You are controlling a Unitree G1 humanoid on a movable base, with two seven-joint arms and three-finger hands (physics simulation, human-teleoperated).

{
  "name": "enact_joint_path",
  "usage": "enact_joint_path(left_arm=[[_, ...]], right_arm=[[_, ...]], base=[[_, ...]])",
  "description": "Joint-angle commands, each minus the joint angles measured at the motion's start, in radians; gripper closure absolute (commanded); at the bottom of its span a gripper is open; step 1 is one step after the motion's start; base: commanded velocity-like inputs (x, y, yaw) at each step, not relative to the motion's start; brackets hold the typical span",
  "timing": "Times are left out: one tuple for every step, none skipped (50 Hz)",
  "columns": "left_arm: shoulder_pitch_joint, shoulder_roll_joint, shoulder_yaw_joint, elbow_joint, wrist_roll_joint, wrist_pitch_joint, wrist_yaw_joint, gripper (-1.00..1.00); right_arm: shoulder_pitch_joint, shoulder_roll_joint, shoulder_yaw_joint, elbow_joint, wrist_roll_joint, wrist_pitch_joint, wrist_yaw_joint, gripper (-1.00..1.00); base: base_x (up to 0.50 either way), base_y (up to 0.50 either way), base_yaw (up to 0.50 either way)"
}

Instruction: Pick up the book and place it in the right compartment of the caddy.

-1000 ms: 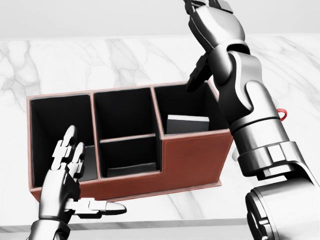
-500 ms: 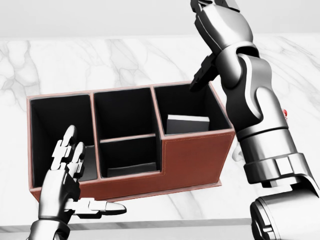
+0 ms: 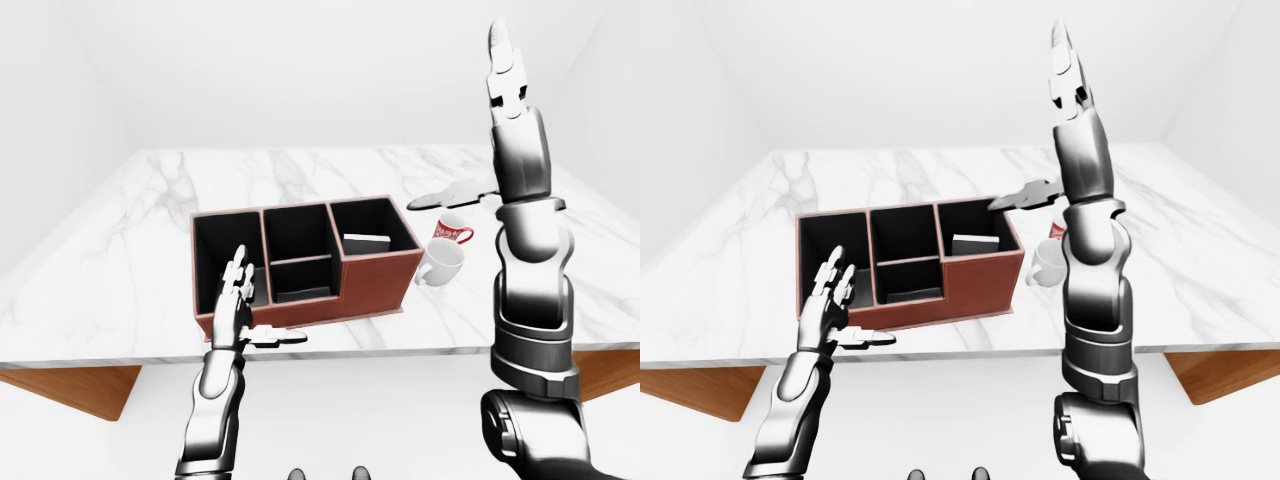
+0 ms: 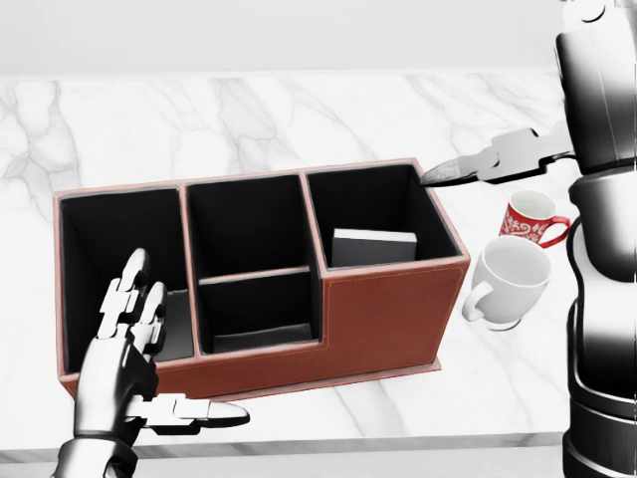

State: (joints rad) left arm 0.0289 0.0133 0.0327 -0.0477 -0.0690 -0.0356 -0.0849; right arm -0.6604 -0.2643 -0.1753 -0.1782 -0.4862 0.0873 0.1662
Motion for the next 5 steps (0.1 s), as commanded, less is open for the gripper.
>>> enact_joint_path(left_arm=[[0.003,0.0,0.001,-0.011,-0.004,0.006,0.001,-1.0],[0.003,0.0,0.001,-0.009,-0.004,0.004,0.0,-1.0],[0.004,0.0,0.001,-0.015,-0.006,0.009,0.0,-1.0],[0.004,0.0,0.001,-0.016,-0.006,0.011,0.001,-1.0],[0.004,-0.001,0.001,-0.017,-0.006,0.011,0.001,-1.0]], right_arm=[[0.213,-0.007,-0.062,-0.105,0.261,0.0,-0.113,-1.0],[0.22,-0.007,-0.059,-0.1,0.269,0.0,-0.118,-1.0],[0.236,0.001,-0.058,-0.101,0.28,0.0,-0.127,-1.0],[0.246,0.006,-0.057,-0.106,0.293,0.0,-0.129,-1.0],[0.263,0.012,-0.053,-0.109,0.297,0.0,-0.135,-1.0]], base=[[0.0,0.0,0.0],[0.0,0.0,0.0],[0.0,0.0,0.0],[0.0,0.0,0.0],[0.0,0.0,0.0]])
